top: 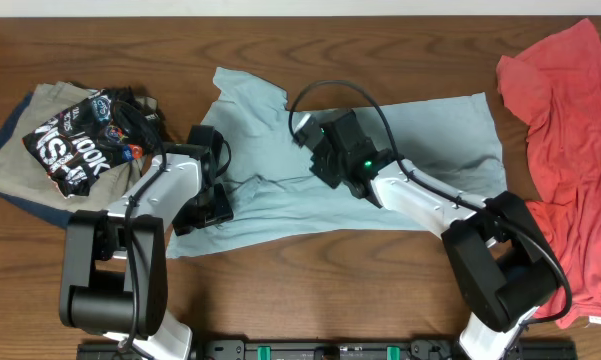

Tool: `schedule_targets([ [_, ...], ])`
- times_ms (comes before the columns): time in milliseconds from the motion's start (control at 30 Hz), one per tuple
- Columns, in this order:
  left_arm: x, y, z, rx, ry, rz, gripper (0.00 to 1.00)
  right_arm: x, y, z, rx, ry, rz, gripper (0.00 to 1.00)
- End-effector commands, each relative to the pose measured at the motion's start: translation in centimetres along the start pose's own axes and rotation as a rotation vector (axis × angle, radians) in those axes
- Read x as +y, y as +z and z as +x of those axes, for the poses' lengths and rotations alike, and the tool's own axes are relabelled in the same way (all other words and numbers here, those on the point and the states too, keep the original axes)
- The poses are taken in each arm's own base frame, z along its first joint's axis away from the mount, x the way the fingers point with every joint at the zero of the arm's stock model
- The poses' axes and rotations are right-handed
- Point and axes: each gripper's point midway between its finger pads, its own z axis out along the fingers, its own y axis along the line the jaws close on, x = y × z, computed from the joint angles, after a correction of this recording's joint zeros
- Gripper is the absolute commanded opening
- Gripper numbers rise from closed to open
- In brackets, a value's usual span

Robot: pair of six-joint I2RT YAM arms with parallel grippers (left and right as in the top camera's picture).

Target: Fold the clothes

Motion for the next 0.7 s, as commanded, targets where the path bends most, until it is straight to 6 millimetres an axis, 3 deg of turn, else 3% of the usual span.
schedule_targets([
  [0,1.6,1.3,0.8,0.024,-0.014,-0.082,0.65,-1.2,0.0,0.9,0.056,0.046,0.097,0.41],
  [100,1.6,1.3,0.8,0.023,-0.014,-0.082,0.65,-1.8,-0.9,2.4,0.123,0.094,0.135,0.38],
  [300,1.6,1.3,0.7,0.020,-0.014,-0.081,0.65,-6.0,-4.9,5.9,0.232,0.428,0.288,0.32],
  [467,1.6,1.3,0.7,0.020,-0.015,-0.081,0.65,-8.3,-7.2,12.0,0.403,0.694,0.345,0.24],
  [667,1.5,1.3,0.8,0.025,-0.015,-0.074,0.65,-9.4,-8.2,18.2,0.535,0.876,0.315,0.23],
])
